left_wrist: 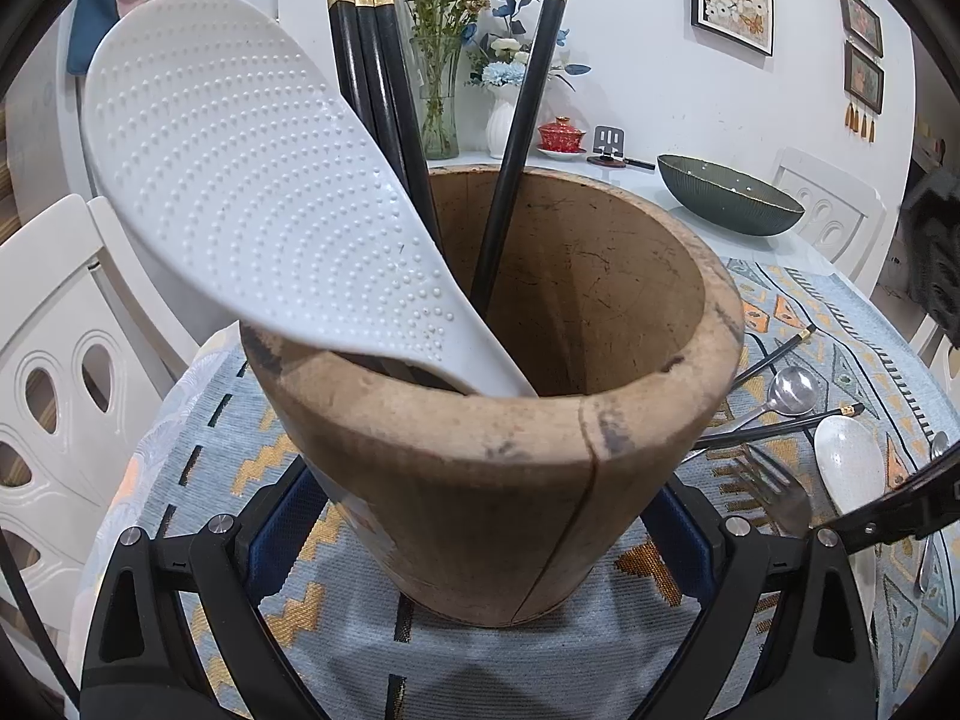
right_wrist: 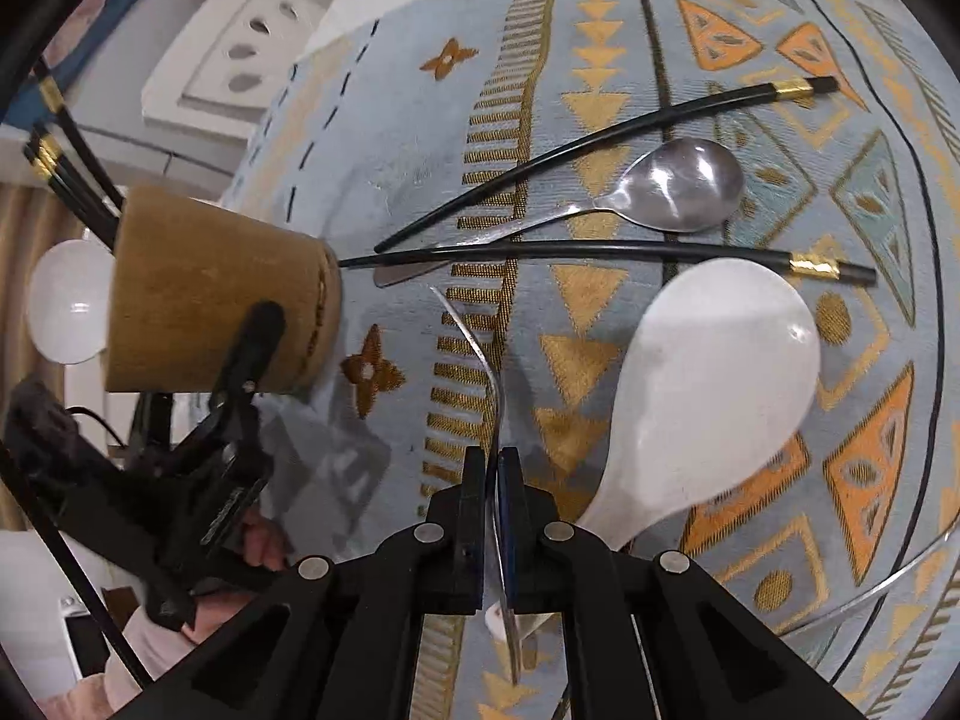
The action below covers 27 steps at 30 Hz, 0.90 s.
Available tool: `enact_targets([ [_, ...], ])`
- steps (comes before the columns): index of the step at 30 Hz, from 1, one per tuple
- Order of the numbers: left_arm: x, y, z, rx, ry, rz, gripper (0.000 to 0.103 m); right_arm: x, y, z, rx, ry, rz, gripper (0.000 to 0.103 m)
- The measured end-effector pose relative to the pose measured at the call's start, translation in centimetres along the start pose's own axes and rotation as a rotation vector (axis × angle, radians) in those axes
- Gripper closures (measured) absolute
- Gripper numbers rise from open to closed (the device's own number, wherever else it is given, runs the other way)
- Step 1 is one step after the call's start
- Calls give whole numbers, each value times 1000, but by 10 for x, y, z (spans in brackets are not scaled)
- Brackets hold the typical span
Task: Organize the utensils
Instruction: 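Lower the right gripper onto another silver fork and close on it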
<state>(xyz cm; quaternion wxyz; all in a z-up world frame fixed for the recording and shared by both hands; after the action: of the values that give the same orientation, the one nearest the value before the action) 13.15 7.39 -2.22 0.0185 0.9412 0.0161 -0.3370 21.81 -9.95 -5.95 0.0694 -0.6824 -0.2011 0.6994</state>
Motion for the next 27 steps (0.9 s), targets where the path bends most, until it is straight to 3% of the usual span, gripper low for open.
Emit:
enact_targets([
  [15,-2,-2,3,-7,-3,10,5,16,-19,-34,-117,10,149,92],
  [27,-3,-4,3,-9,-4,13,4,23,-32,-46,-150,25,182,89],
])
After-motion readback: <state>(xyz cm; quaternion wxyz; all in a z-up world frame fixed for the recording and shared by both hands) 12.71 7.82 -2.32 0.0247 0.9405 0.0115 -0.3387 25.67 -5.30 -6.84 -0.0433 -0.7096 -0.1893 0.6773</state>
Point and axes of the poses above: each gripper's, at about its wrist camera, not at the fingertips, and x roughly the way its jaws point, y to its right, z to its underside, the point moved 8 cm from there along x, roughly the way its jaws point, and after that the axes turned 4 degrees about z, right-handed, at the moved point
